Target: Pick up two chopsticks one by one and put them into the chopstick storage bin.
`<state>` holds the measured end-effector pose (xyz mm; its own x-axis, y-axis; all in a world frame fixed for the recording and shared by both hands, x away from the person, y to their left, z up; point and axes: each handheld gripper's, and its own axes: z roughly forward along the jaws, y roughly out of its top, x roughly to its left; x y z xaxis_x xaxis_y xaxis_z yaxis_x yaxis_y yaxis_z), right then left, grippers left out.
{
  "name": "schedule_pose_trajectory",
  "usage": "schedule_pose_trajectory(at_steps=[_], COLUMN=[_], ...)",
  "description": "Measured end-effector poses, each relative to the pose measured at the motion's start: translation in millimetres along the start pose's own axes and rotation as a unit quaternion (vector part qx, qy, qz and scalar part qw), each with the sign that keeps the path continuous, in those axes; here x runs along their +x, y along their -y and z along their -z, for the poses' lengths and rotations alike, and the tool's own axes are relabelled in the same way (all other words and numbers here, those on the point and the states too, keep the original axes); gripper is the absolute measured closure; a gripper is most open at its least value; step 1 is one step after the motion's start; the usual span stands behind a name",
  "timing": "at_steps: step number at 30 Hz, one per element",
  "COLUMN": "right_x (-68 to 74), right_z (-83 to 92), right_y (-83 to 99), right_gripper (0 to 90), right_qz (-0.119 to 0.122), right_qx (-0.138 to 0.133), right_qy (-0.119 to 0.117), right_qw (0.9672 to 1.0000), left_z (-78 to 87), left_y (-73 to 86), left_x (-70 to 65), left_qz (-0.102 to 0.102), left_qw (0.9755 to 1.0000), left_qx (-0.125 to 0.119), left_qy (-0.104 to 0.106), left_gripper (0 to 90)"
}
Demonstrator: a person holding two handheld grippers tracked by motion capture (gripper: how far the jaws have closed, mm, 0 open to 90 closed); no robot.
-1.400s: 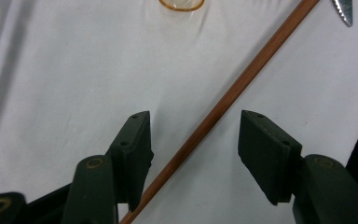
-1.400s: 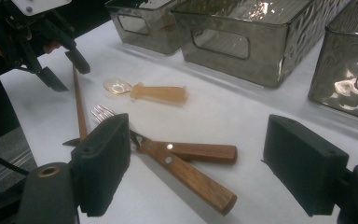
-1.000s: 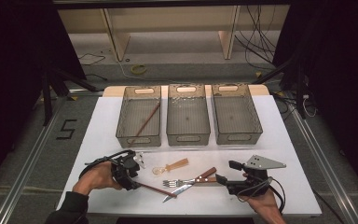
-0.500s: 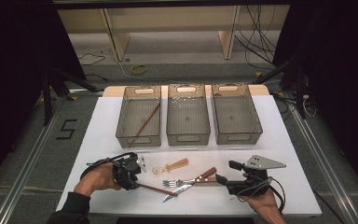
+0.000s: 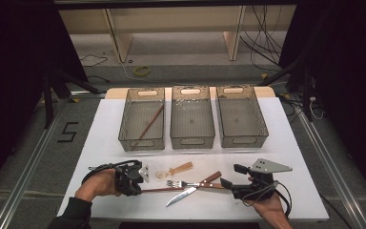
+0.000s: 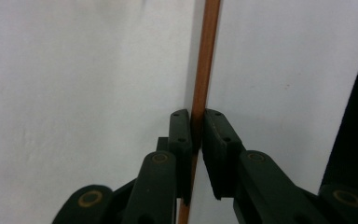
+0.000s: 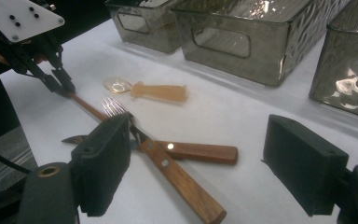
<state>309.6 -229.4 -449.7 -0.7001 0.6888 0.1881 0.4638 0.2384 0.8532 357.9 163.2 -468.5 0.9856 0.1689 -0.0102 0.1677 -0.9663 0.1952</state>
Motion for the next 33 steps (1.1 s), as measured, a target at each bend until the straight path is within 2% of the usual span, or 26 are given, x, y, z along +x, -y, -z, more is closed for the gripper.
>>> schedule_pose_trajectory(at_steps=[9,16,19,26,31,33], right_x=[0.0,-0.1,-0.1,-0.2,-0.1,0.1], right_z=[-0.1,-0.5,-0.5,-0.5,-0.8,-0.8], right_y=[0.0,0.1,0.1,0.1,0.2,0.2], right_gripper=[23.8,23.9,23.8,23.8,23.8,23.8], right_qz=[0.000,0.001,0.000,0.000,-0.001,-0.001], right_qx=[0.000,0.001,0.000,0.000,0.000,0.001], right_qy=[-0.001,-0.001,-0.001,-0.001,-0.001,-0.001], right_qw=[1.0000,1.0000,1.0000,1.0000,1.0000,1.0000], left_z=[0.3,7.3,12.5,21.6,26.7,28.4], left_y=[0.7,0.8,-1.0,-3.6,-6.6,-7.6], left_x=[-2.2,-2.6,-2.4,2.6,5.9,7.5], left_qz=[-0.019,-0.010,0.005,0.044,0.070,0.086], left_qw=[0.9998,0.9997,0.9991,0.9970,0.9937,0.9915], left_qx=[-0.003,-0.023,-0.041,-0.061,-0.083,-0.092], left_qy=[0.011,0.004,0.001,-0.015,-0.028,-0.033], left_gripper=[84.2,84.6,84.5,84.5,84.5,84.5])
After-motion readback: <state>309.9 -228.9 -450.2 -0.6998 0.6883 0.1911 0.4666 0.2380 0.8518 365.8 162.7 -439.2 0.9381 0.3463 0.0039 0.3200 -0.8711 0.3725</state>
